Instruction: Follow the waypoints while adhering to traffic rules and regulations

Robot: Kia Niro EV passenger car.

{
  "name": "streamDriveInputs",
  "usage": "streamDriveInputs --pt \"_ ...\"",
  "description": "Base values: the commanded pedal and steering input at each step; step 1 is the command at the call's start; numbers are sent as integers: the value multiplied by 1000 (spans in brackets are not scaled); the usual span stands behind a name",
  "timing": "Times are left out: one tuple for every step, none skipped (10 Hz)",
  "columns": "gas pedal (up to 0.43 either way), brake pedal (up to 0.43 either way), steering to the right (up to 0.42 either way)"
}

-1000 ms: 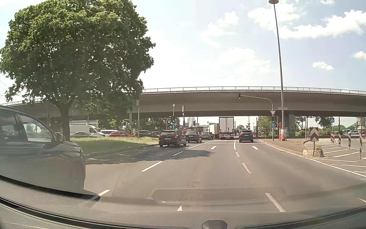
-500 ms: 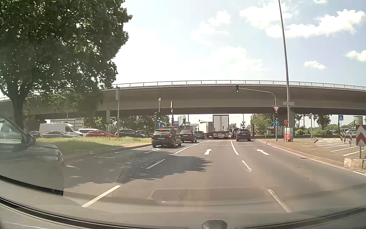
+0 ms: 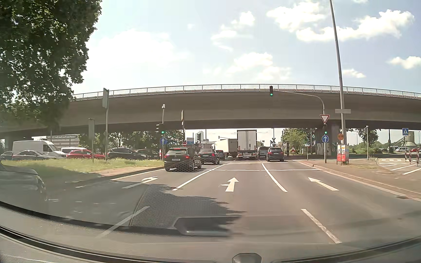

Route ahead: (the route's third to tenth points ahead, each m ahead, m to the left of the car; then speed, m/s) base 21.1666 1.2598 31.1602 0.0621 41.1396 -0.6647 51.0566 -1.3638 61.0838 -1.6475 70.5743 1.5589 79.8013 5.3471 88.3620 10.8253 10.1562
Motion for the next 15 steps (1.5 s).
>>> streamDriveInputs --pt "0 30 34" --pt "0 30 34" --pt "0 30 34" --pt "0 30 33" --pt "0 30 33" --pt "0 30 32" --pt "0 30 31" --pt "0 30 31" --pt "0 30 31" --pt "0 30 29" --pt "0 30 29" --pt "0 30 27" --pt "0 30 23" --pt "0 30 19" --pt "0 30 16"
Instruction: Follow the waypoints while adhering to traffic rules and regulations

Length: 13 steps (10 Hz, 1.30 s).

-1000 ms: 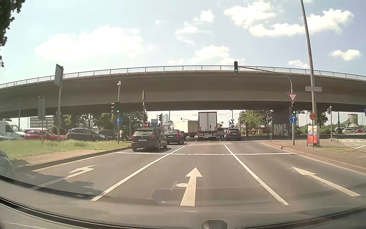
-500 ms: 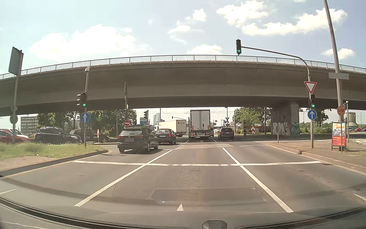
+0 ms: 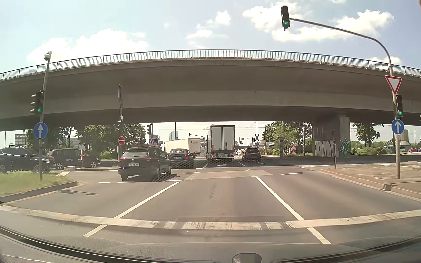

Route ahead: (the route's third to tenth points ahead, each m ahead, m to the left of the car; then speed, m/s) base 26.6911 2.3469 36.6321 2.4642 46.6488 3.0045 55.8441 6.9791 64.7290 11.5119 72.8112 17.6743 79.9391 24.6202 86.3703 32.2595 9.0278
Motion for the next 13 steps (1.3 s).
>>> streamDriveInputs --pt "0 30 10" --pt "0 30 6" --pt "0 30 5" --pt "0 30 4" --pt "0 30 1" --pt "0 30 1" --pt "0 30 1" --pt "0 30 1" --pt "0 30 1" --pt "0 30 1" --pt "0 30 1" --pt "0 30 1" --pt "0 30 1"
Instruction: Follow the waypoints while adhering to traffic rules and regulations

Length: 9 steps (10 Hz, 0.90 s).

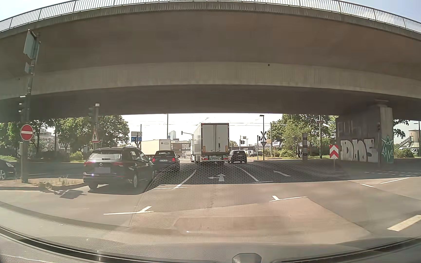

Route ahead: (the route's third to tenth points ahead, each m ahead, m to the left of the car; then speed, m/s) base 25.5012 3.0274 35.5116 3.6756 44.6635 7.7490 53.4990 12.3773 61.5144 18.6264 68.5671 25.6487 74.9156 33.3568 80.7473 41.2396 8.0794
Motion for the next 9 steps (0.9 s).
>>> streamDriveInputs --pt "0 30 1" --pt "0 30 1" --pt "0 30 0" --pt "0 30 0" --pt "39 30 -2" --pt "47 30 -2" --pt "59 30 -2" --pt "59 37 -3" --pt "59 30 -4"
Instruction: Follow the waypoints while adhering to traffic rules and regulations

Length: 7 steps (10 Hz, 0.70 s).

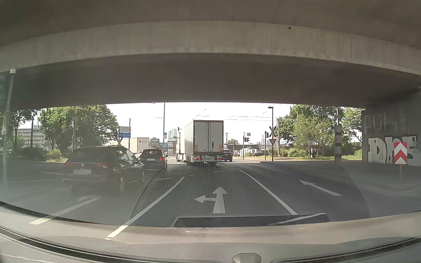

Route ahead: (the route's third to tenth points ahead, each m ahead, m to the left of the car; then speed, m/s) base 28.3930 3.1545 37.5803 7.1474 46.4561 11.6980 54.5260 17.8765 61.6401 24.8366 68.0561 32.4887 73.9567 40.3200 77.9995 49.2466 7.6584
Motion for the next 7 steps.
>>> streamDriveInputs --pt "59 30 -3" --pt "67 30 -4" --pt "67 30 -4" --pt "67 30 -5" --pt "87 30 -6" --pt "98 30 -9" --pt "98 30 -10"
